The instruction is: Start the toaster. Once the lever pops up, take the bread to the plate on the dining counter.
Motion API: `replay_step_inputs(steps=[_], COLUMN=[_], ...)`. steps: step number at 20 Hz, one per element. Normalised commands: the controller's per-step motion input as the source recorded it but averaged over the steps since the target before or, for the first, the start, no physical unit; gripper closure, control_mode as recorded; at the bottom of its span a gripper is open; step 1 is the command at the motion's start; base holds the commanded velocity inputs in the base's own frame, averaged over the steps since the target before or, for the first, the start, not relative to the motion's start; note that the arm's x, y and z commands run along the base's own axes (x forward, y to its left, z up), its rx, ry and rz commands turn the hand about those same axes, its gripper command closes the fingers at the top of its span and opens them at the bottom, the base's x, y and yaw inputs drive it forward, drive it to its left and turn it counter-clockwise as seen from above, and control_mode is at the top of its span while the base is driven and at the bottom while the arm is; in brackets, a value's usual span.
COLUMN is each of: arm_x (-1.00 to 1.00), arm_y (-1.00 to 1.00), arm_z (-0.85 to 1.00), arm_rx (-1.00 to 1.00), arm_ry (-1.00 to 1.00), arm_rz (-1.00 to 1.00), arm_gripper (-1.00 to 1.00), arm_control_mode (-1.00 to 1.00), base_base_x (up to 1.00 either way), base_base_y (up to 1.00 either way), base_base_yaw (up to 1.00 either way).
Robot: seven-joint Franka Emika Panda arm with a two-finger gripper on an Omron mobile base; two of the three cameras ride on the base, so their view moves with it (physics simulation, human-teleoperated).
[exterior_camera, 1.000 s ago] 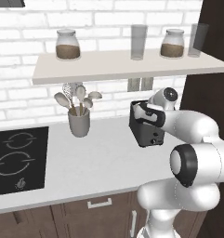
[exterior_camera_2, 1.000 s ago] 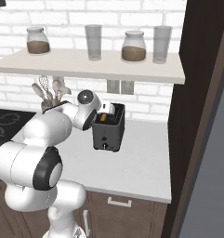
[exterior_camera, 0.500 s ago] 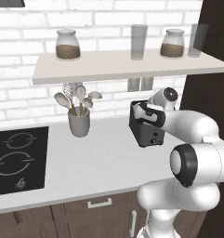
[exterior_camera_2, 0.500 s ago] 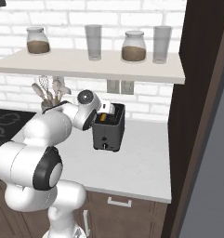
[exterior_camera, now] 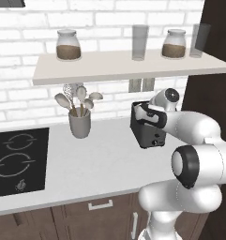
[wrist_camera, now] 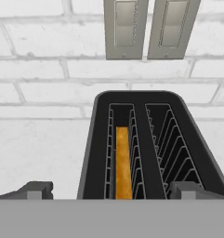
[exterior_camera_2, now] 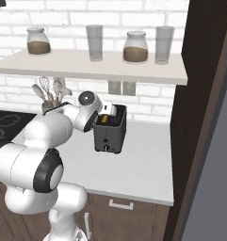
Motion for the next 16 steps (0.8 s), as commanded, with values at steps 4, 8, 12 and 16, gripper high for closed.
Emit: replay_step_inputs(steps=[4,8,12,16], arm_x=[0.00,0.00,0.00,0.00], arm_y=[0.00,0.00,0.00,0.00], arm_z=[0.00,0.00,0.00,0.00], arm_rx=[0.00,0.00,0.00,0.00], arm_ry=[0.00,0.00,0.00,0.00], arm_rz=[0.00,0.00,0.00,0.00], arm_gripper=[-1.00,-1.00,-1.00,-1.00], arm_control_mode=[-1.00,-1.00,-1.00,-1.00], base_base_x=[0.00,0.00,0.00,0.00], base_base_y=[0.00,0.00,0.00,0.00], base_base_yaw=[0.00,0.00,0.00,0.00])
